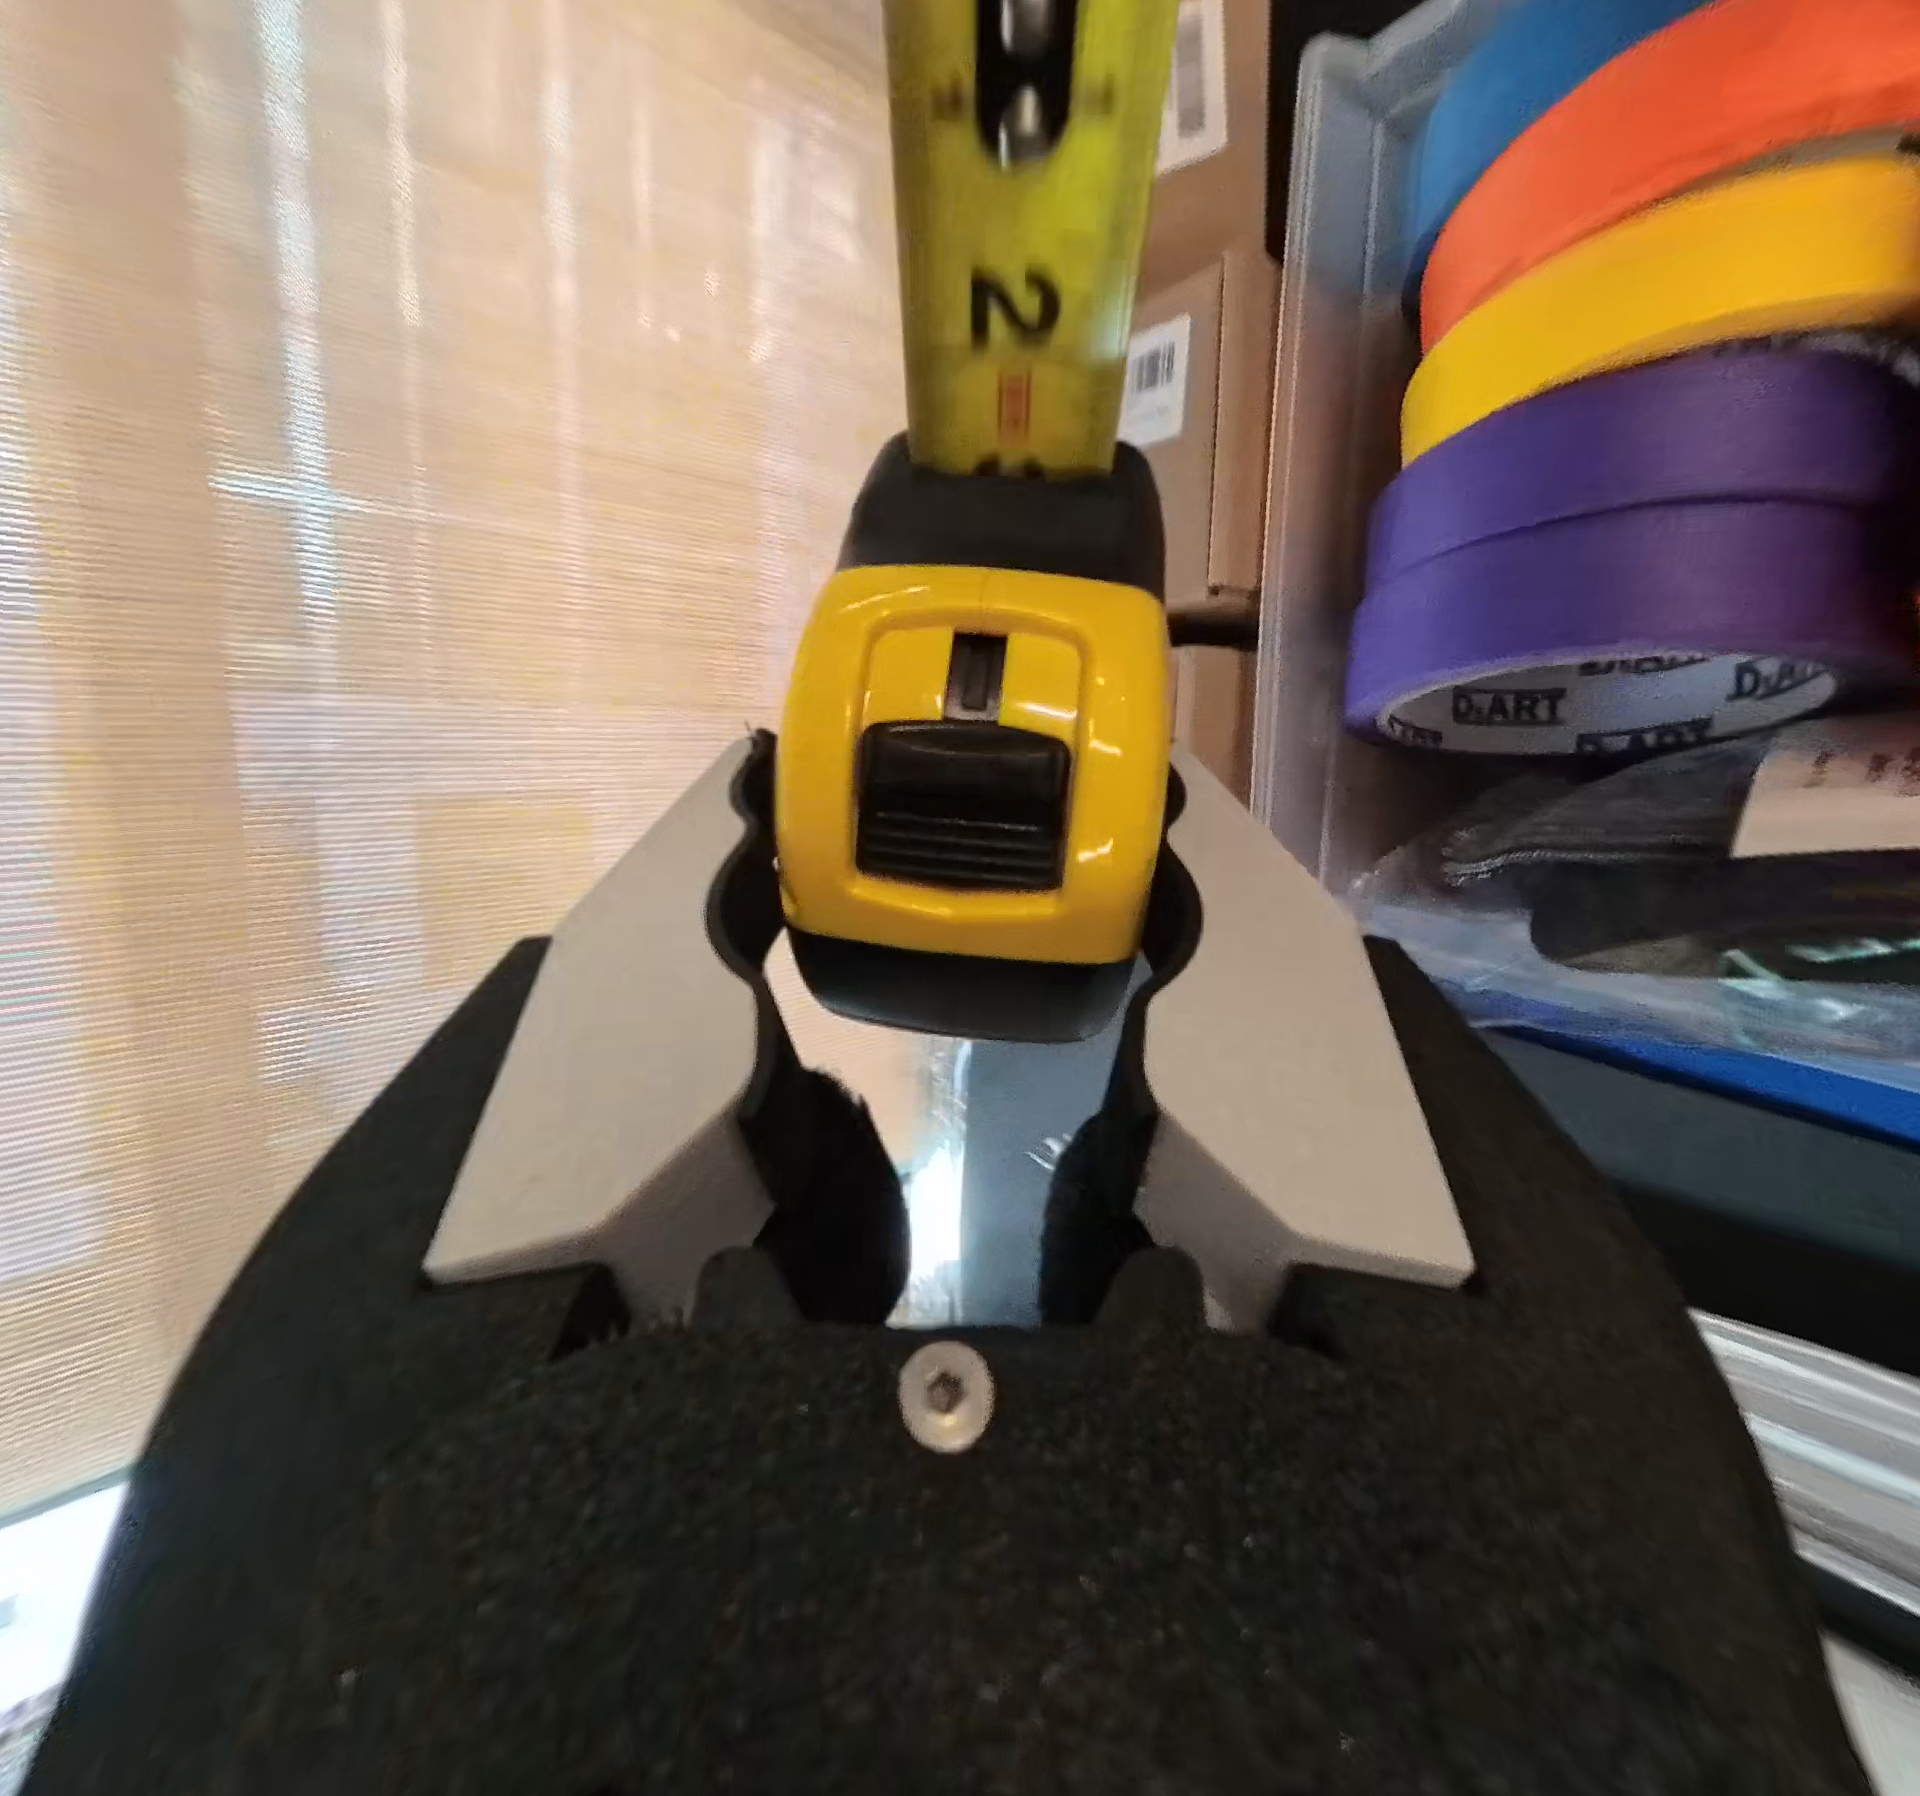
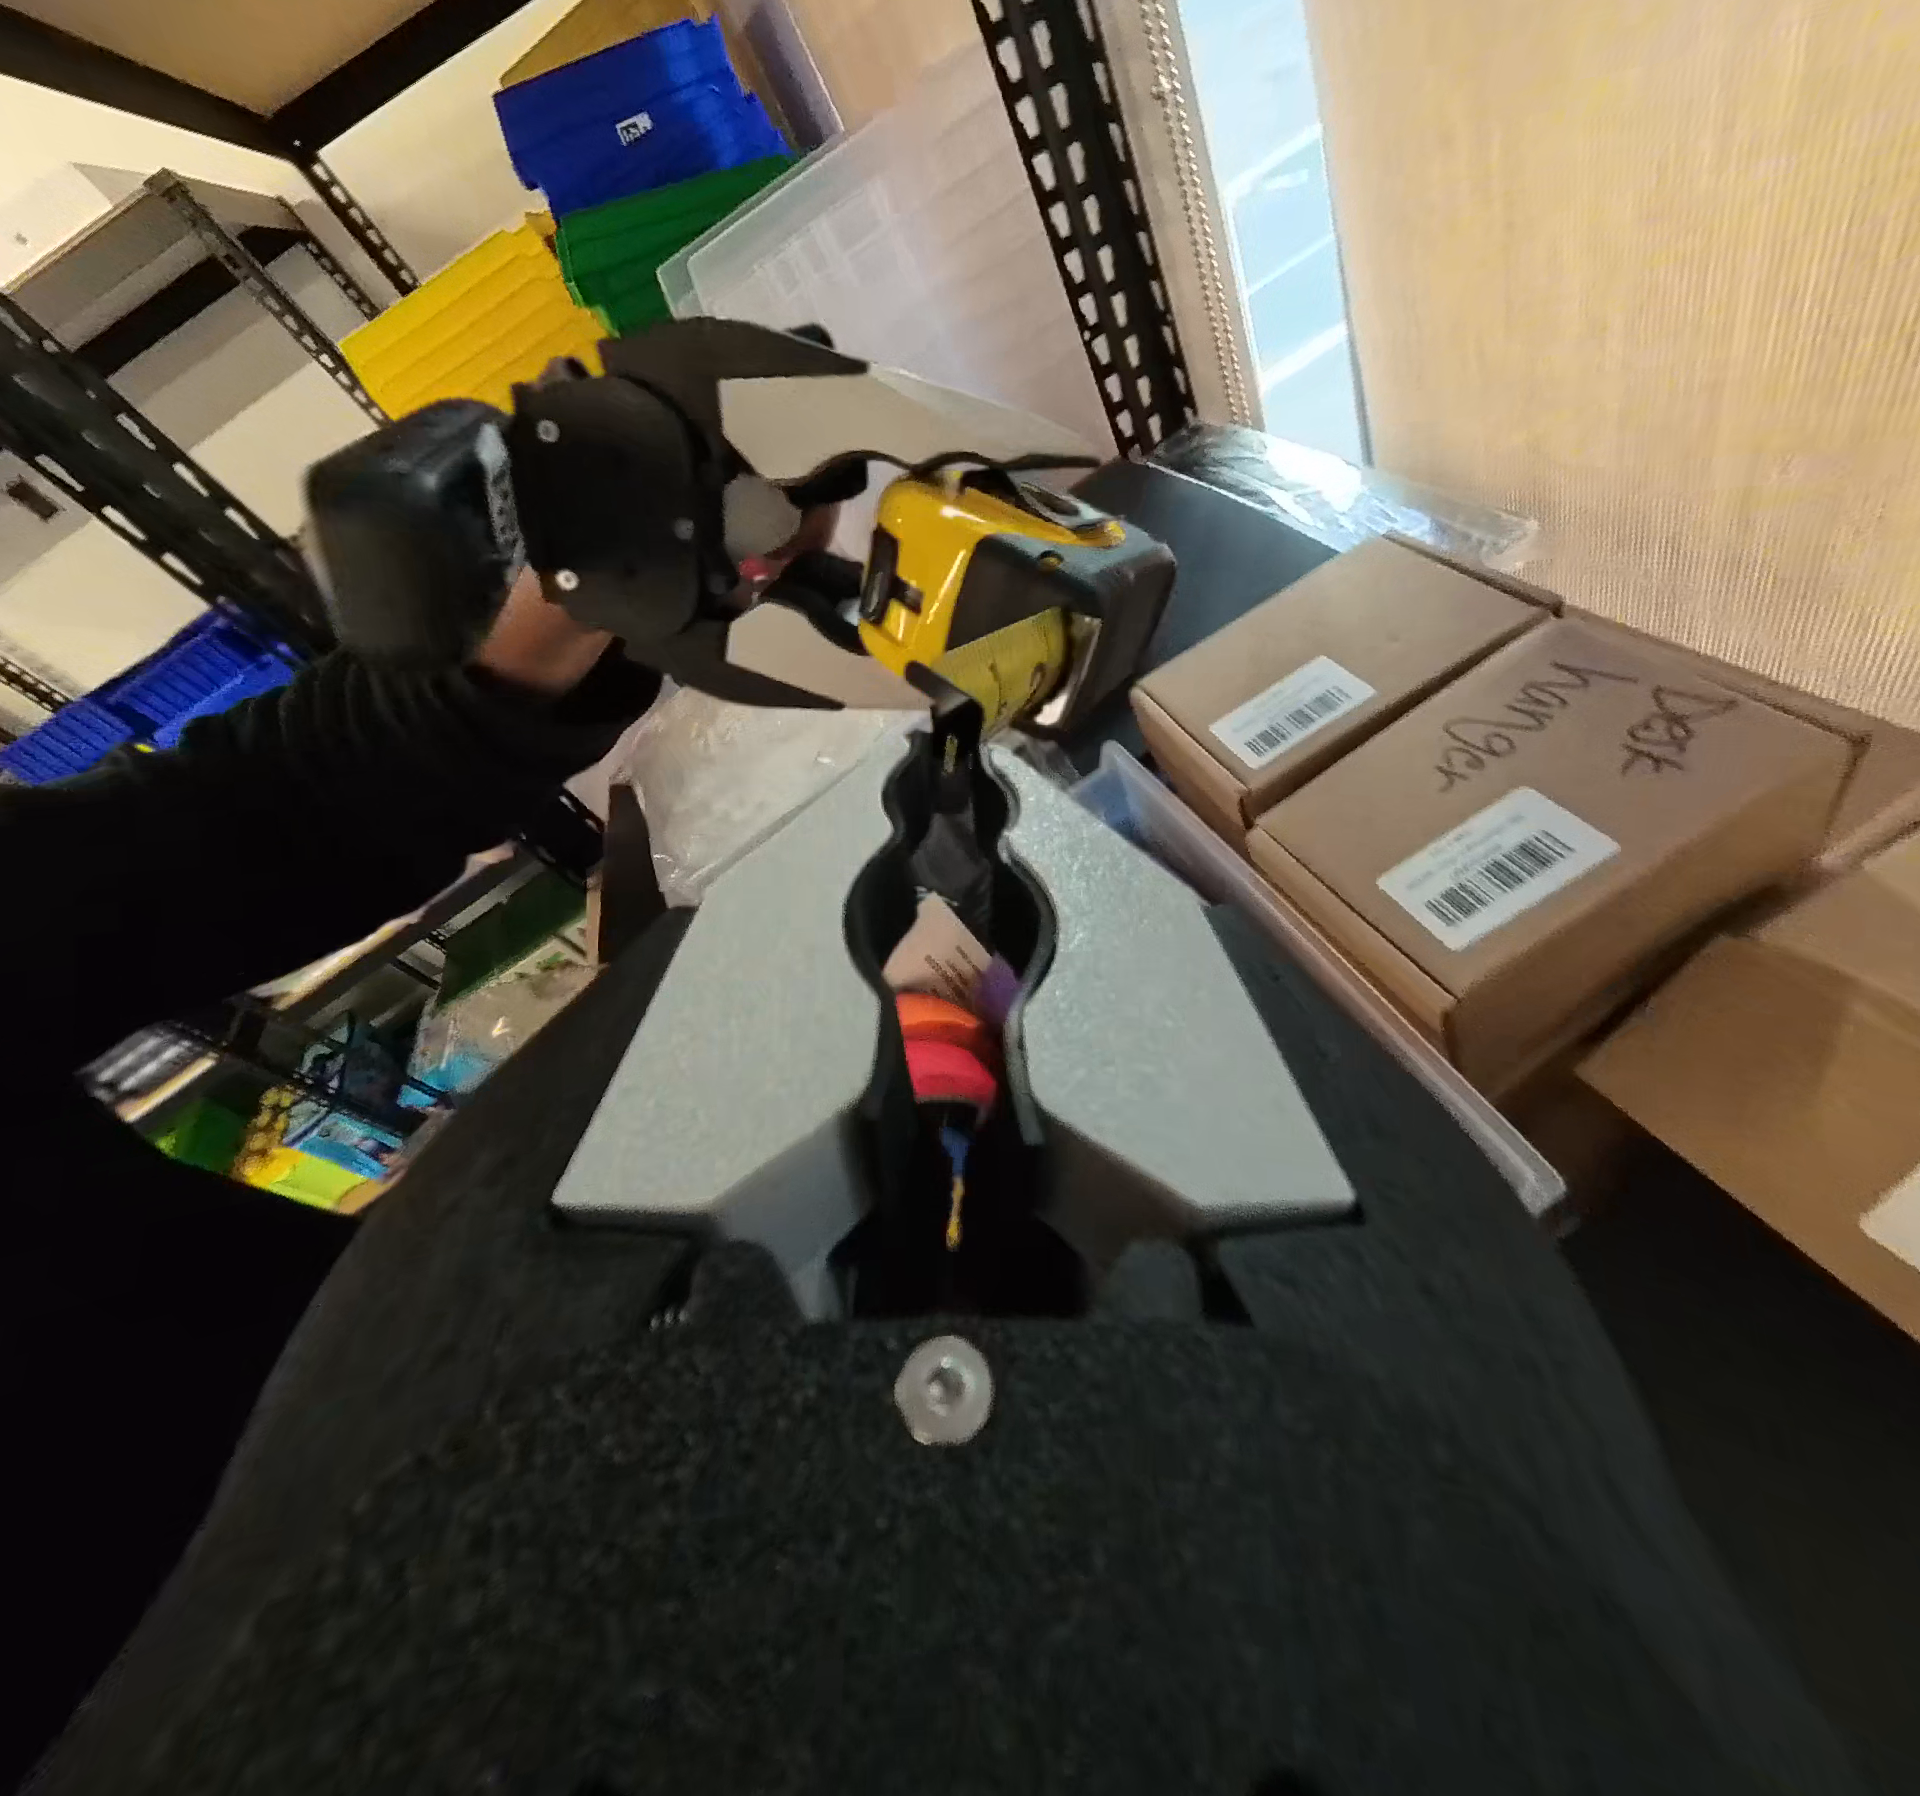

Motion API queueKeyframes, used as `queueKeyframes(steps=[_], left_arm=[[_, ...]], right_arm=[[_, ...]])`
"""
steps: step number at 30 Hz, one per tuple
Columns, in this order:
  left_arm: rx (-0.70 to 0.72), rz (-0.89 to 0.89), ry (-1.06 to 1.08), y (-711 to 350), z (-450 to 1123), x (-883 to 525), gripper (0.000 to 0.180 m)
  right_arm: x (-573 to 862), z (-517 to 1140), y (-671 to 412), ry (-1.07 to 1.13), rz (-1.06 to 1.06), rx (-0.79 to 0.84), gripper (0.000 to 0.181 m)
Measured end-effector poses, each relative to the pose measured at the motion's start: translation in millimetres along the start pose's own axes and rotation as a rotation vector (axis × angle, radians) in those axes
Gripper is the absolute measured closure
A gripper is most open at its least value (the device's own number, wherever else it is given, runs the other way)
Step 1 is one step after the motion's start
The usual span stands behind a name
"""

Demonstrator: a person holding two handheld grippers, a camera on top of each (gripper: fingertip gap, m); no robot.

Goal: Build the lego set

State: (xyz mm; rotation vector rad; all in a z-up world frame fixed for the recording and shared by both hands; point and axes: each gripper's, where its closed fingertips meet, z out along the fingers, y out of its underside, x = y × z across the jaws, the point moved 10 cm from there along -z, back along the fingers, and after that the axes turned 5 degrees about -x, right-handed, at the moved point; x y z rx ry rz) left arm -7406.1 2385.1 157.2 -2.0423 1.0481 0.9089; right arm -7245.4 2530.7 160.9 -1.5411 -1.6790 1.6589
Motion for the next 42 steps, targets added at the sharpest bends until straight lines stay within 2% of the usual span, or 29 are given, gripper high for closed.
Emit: queueKeyframes(steps=[7, 18, 31, 42], left_arm=[[-0.085, 0.032, 0.085, 14.8, 34.6, -15.1, 0.114], [-0.078, 0.139, 0.009, 15.3, 49.7, -29.7, 0.114], [-0.049, 0.283, -0.035, 22.8, 57.4, -33.8, 0.114], [-0.054, 0.353, -0.048, 23.0, 69.4, -39.4, 0.114]], right_arm=[[21.9, -61.8, 1.1, -0.071, 0.098, 0.035, 0.175], [-12.1, -214.9, 44.7, -0.182, 0.009, 0.159, 0.175], [-141.0, -403.7, 181.1, -0.093, -0.083, 0.336, 0.175], [-256.2, -556.5, 293.2, 0.007, 0.011, 0.469, 0.174]])
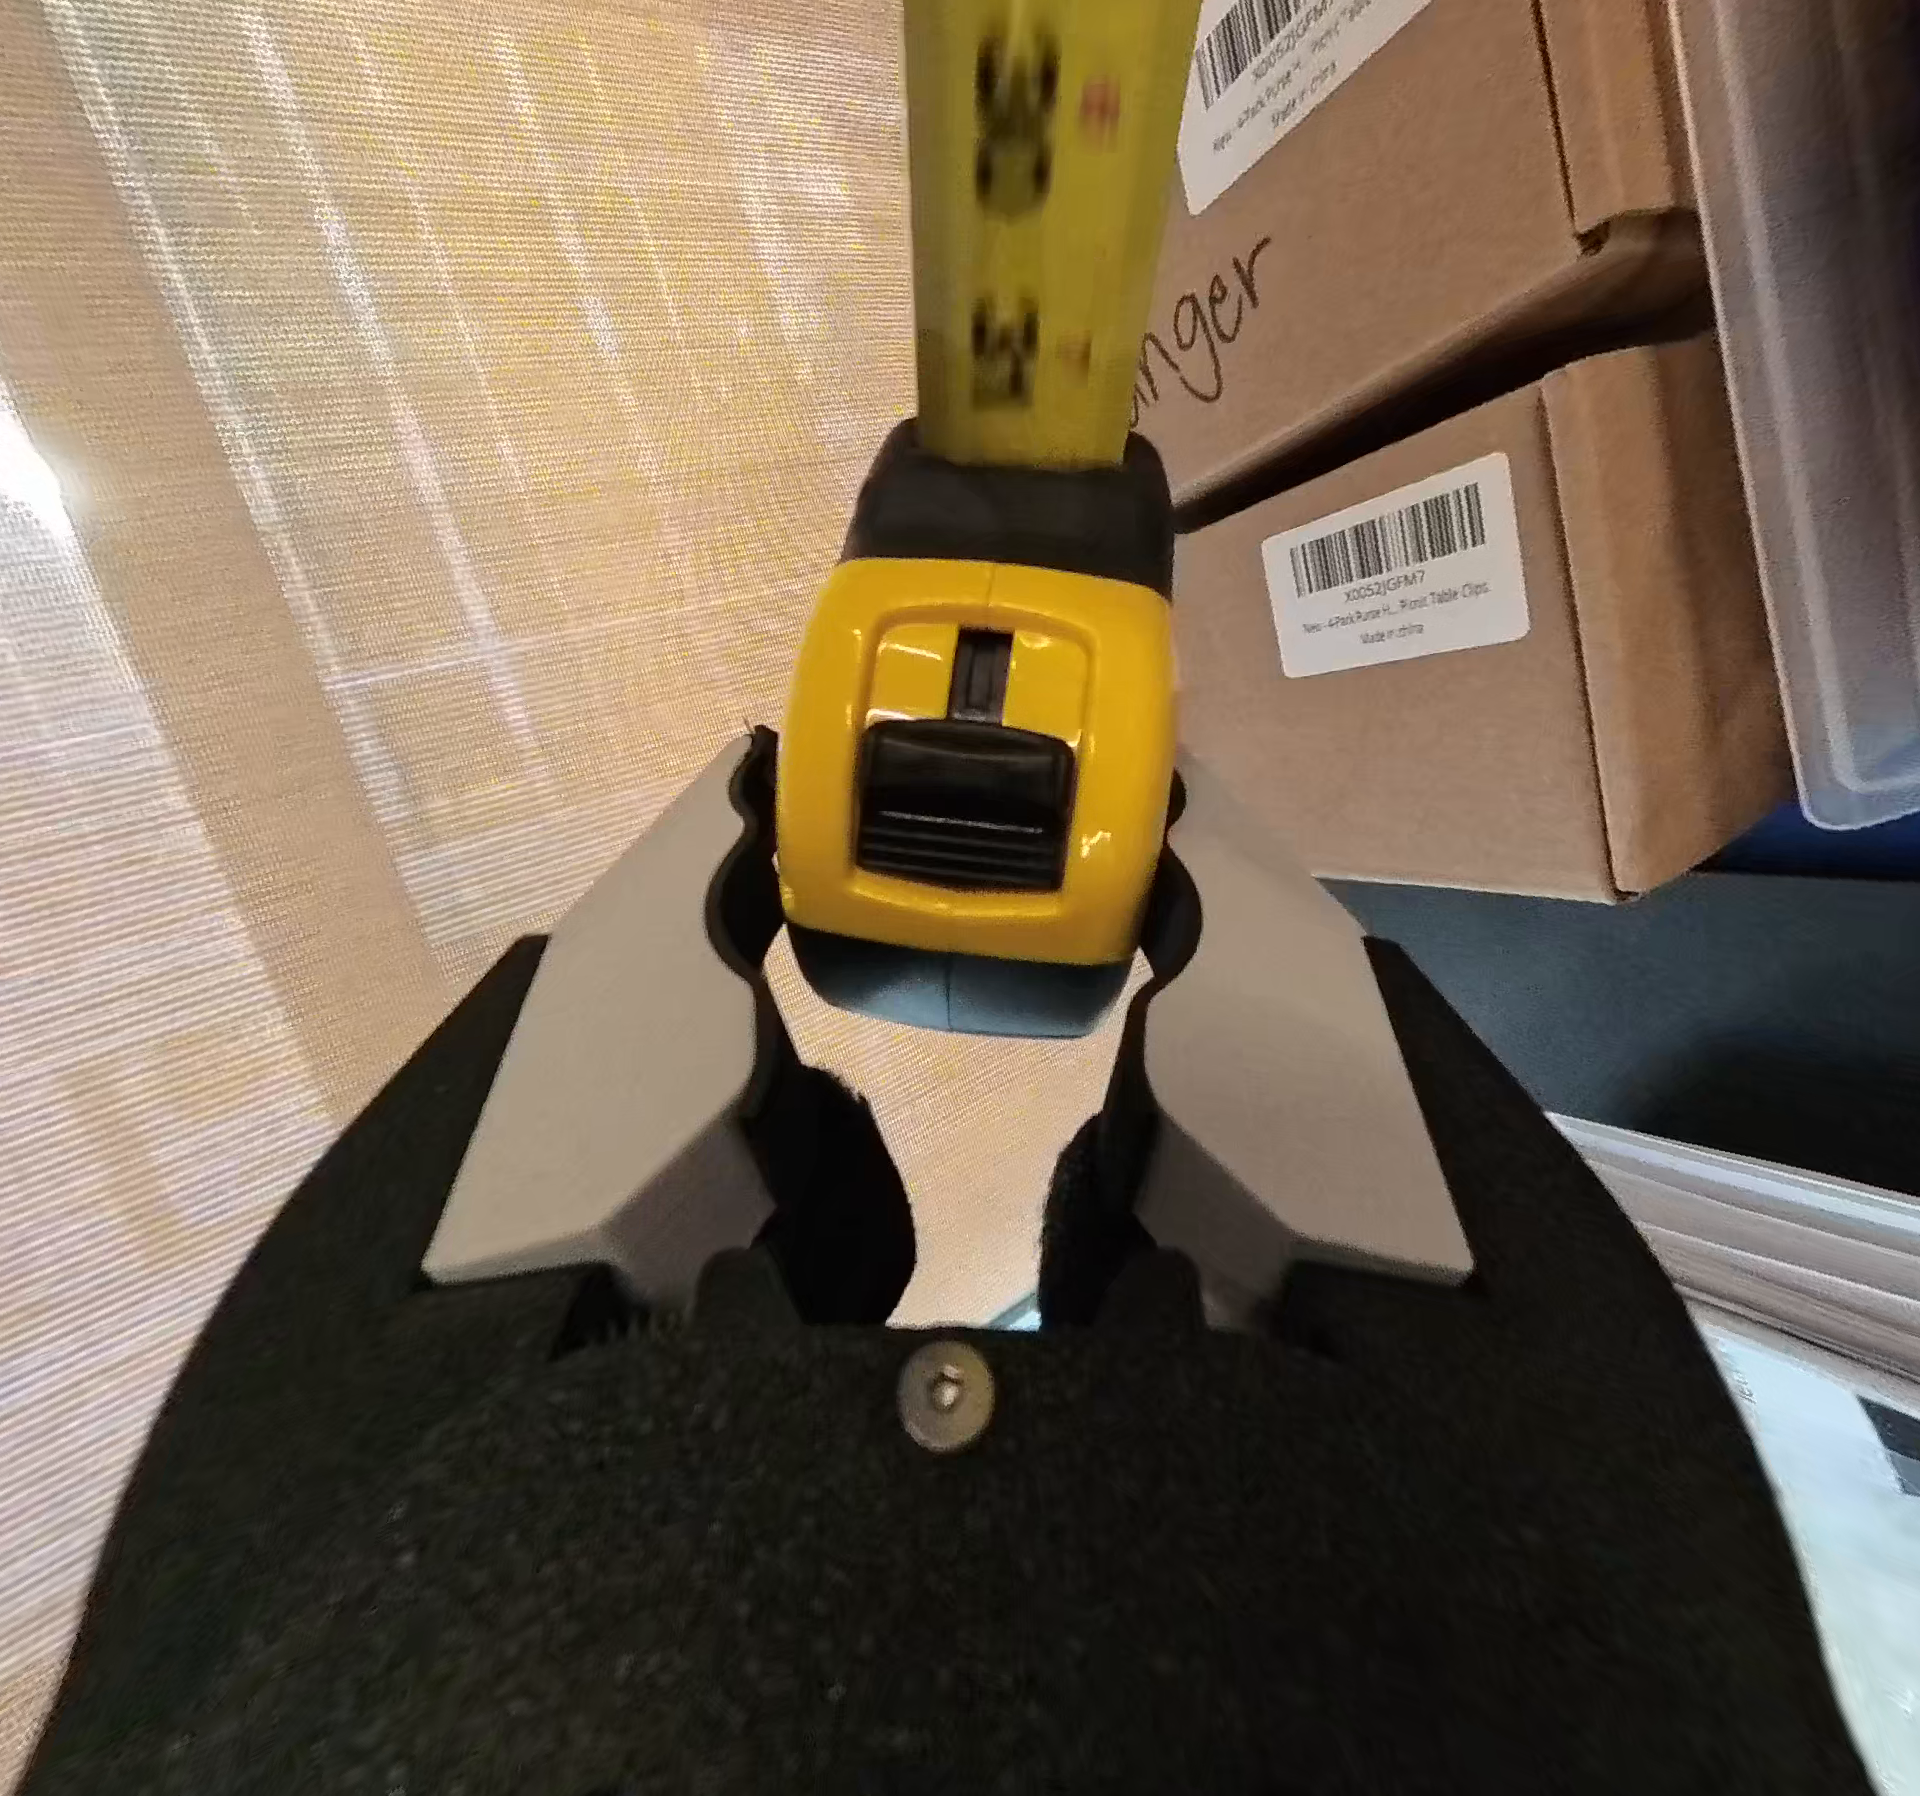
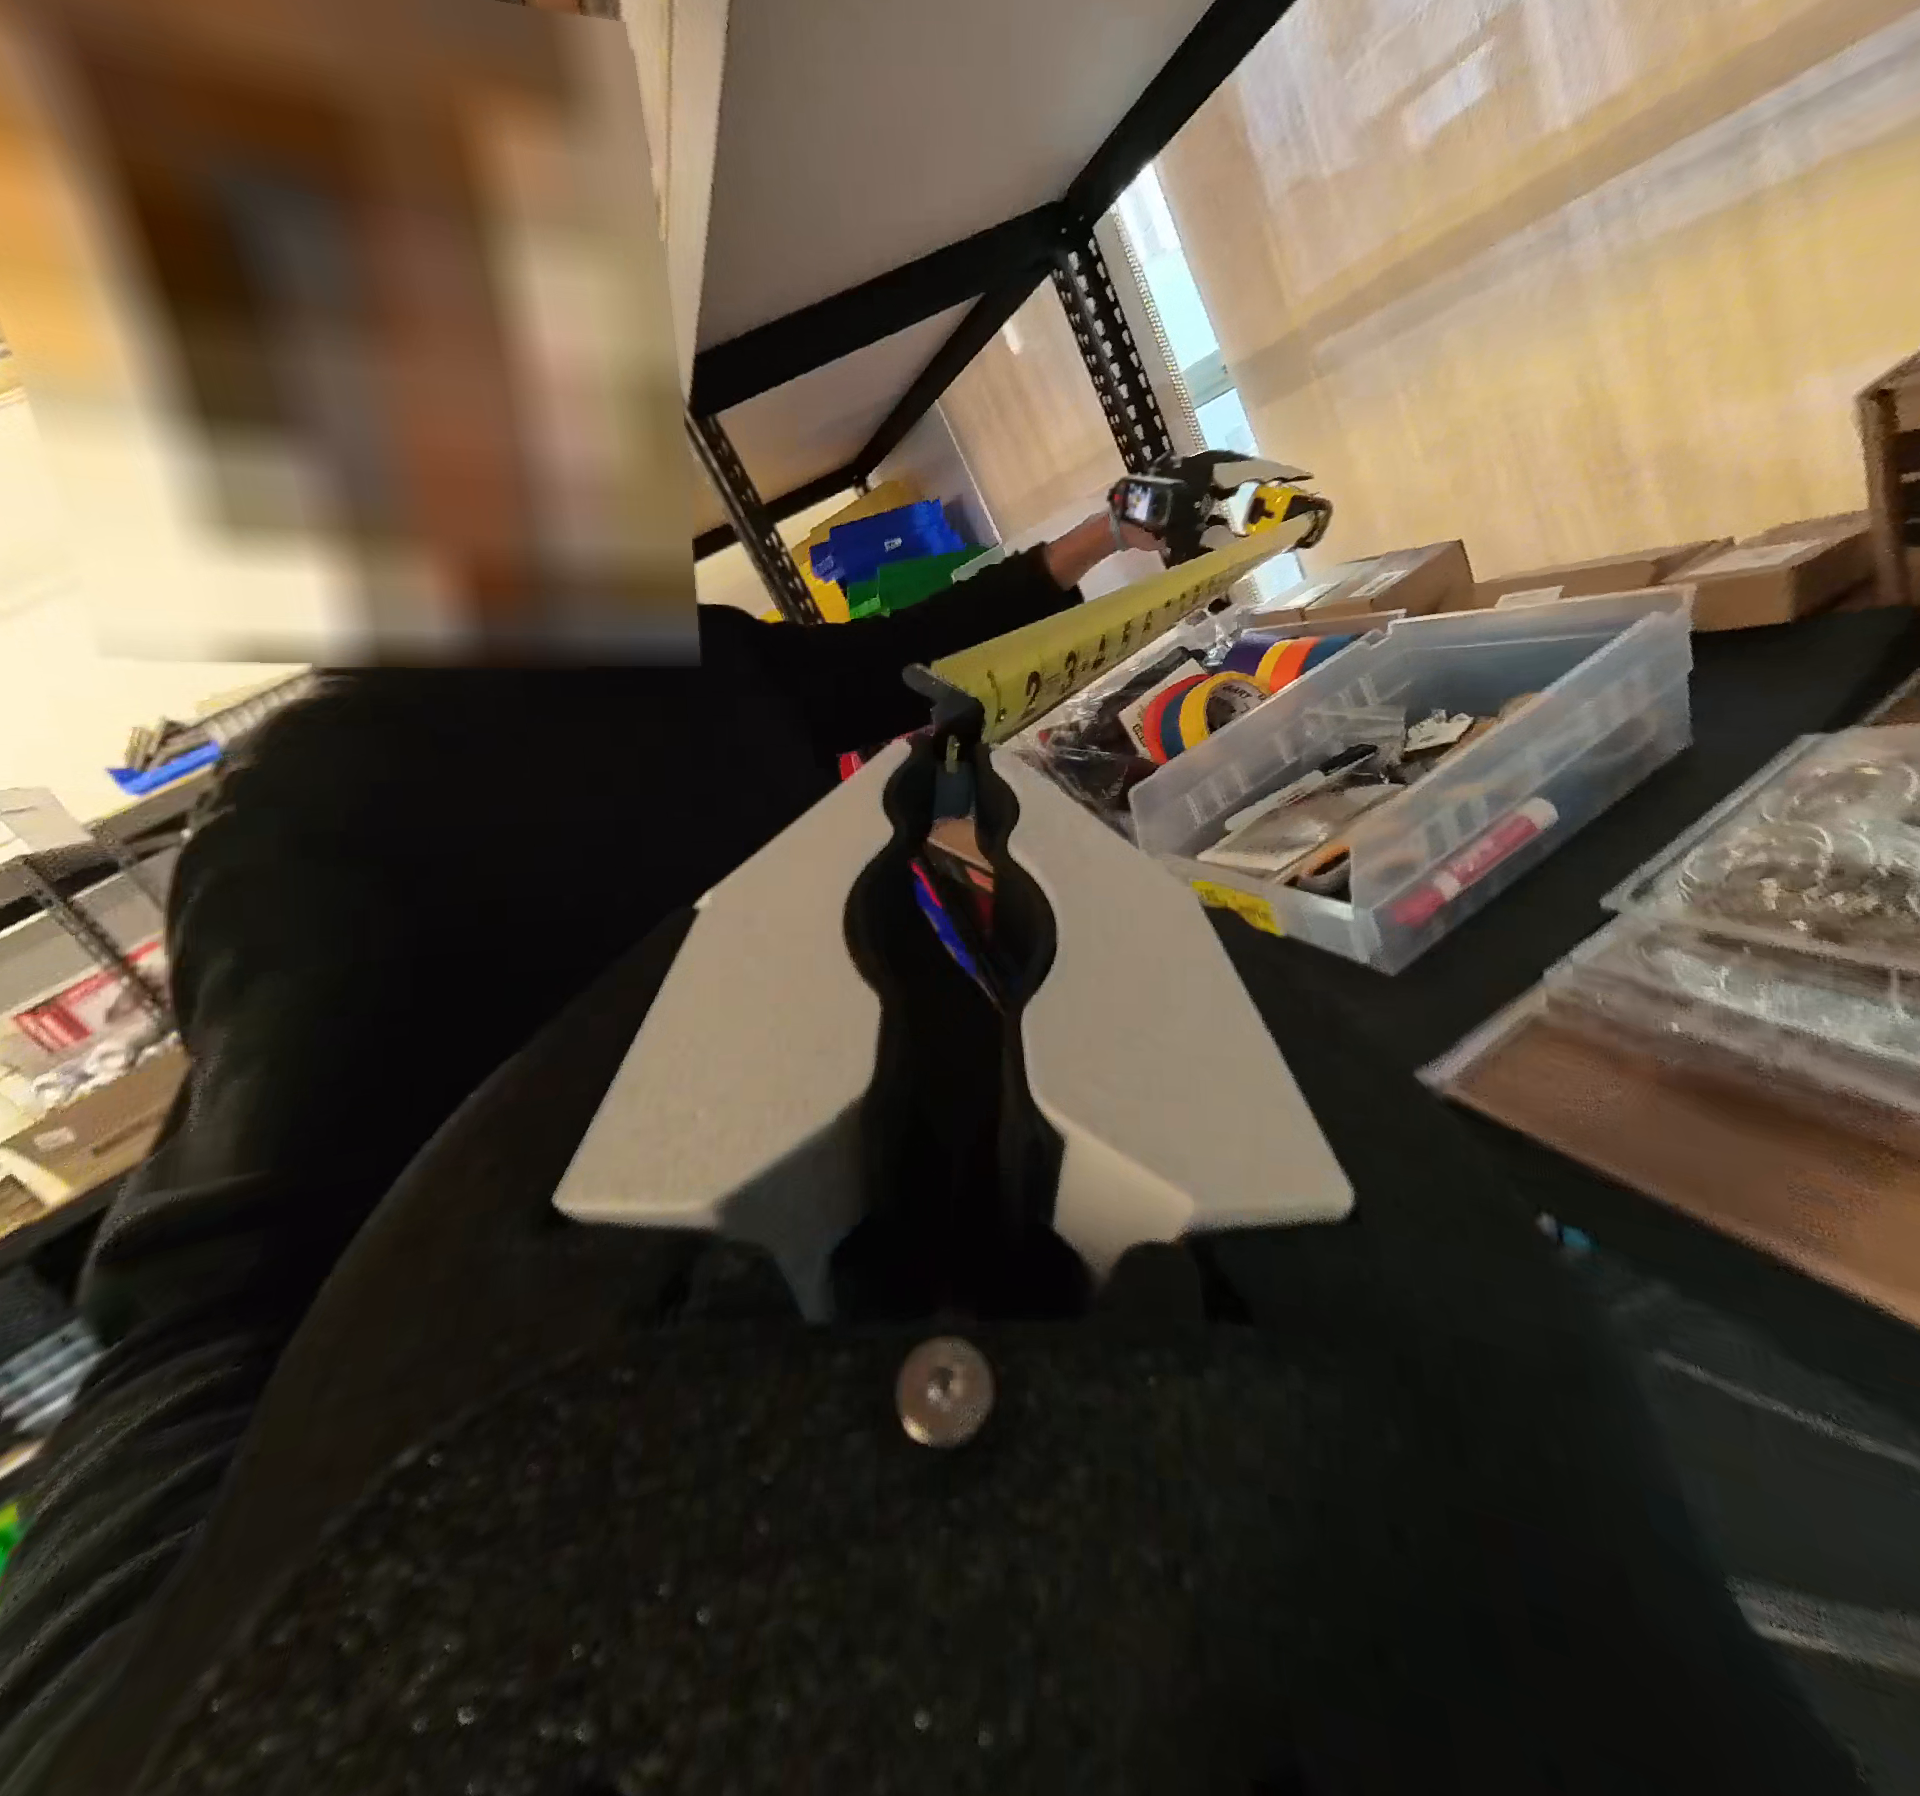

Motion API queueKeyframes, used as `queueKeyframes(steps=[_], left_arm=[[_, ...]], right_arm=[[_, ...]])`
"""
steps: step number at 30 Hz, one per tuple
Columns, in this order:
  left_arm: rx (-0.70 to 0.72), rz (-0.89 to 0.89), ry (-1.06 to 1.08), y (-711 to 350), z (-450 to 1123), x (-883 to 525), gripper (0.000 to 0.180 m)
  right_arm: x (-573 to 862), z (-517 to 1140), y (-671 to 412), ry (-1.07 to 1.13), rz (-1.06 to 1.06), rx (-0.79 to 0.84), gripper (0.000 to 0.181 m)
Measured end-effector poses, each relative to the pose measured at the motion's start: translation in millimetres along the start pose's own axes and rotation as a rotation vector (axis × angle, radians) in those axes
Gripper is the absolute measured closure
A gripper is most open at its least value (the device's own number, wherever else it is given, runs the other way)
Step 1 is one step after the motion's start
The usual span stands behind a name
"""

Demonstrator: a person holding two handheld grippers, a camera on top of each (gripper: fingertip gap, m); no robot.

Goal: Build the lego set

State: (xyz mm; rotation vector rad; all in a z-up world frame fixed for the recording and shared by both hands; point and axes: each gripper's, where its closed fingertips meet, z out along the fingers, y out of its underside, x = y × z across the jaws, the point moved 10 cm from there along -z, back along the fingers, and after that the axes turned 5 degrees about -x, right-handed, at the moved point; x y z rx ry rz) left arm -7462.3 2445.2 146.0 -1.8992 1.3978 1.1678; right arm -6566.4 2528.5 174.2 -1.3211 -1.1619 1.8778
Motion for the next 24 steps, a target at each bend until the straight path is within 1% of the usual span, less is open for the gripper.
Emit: queueKeyframes(steps=[5, 11, 15, 20, 24], left_arm=[[0.006, 0.022, 0.005, -5.4, 4.2, 1.5, 0.114], [0.014, 0.025, 0.014, -14.8, 3.2, 2.2, 0.114], [0.011, 0.031, 0.013, -16.7, 1.8, 2.1, 0.114], [0.011, 0.036, 0.013, -19.0, -0.8, 3.2, 0.114], [0.009, 0.036, 0.012, -23.0, -2.9, 4.4, 0.114]], right_arm=[[-43.7, -65.0, 5.5, 0.056, 0.010, 0.012, 0.174], [-85.0, -123.9, 5.9, 0.137, 0.011, 0.065, 0.174], [-109.5, -145.7, 9.1, 0.167, -0.004, 0.077, 0.174], [-127.4, -163.7, 14.0, 0.218, 0.033, 0.065, 0.174], [-140.5, -178.9, 12.8, 0.246, 0.036, 0.088, 0.174]])
